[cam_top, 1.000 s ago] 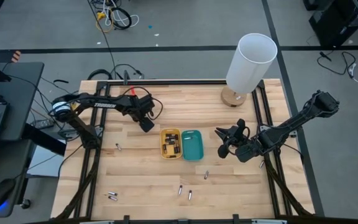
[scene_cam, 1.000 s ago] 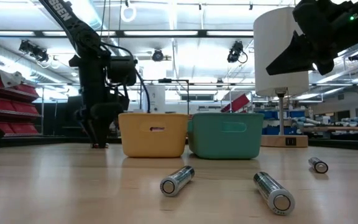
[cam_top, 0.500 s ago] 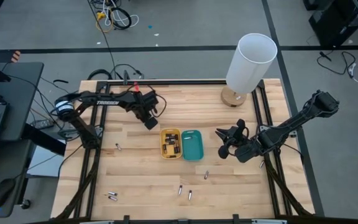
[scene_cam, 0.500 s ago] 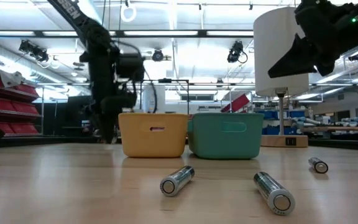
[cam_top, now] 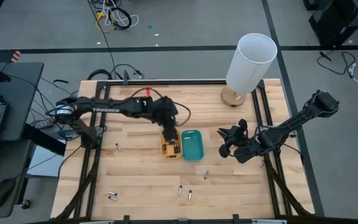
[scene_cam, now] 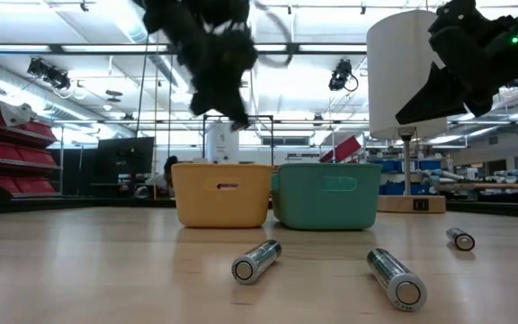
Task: Sort batteries
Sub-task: Put the silver battery into the green bin
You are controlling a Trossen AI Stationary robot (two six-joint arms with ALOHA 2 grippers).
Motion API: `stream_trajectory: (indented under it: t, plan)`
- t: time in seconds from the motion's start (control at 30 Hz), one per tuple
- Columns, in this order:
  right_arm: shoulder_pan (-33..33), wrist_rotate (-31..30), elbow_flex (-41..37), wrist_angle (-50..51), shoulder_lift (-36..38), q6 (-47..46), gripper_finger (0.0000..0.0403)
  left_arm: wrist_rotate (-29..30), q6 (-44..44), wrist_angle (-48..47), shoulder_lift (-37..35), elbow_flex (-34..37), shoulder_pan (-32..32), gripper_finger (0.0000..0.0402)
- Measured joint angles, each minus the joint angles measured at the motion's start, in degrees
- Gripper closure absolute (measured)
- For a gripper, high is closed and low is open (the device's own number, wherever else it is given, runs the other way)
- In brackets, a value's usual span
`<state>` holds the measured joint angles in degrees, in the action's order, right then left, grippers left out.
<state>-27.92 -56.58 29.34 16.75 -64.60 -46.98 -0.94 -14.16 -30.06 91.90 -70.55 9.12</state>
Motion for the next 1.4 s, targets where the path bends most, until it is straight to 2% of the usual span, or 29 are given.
stream_trajectory:
  t: [0.2,0.37,0.5,0.93,1.0,1.13,1.27,1.4]
  plan:
    - [0.0,0.0,0.0,-0.1,0.0,0.0,0.0359,-2.8,0.1,11.1,0.7,-0.2,-5.0,0.0365]
    - [0.0,0.1,0.0,0.0,0.0,0.0,0.0358,-3.0,0.0,15.5,5.3,-0.2,-6.9,0.0365]
    - [0.0,0.7,0.0,0.2,0.0,0.0,0.0359,-5.4,-1.1,17.7,9.1,-0.2,-7.1,0.0358]
    - [0.0,0.7,0.0,2.1,0.0,0.0,0.0352,-6.7,0.3,19.6,10.4,-0.2,-7.1,0.0245]
    - [0.0,0.7,0.0,2.2,0.0,0.0,0.0352,-6.7,0.4,15.2,10.2,-1.3,-6.8,0.0237]
    - [0.0,0.7,0.0,3.3,0.0,-1.3,0.0349,-6.0,2.0,-1.4,9.6,-6.2,-6.5,0.0235]
    - [0.0,0.7,0.0,4.8,0.0,-3.0,0.0348,-1.4,1.4,-11.1,6.5,-7.5,-7.8,0.0235]
    - [0.0,0.7,0.0,6.8,0.0,-5.9,0.0350,5.3,-5.0,-17.3,0.9,-4.0,-10.2,0.0234]
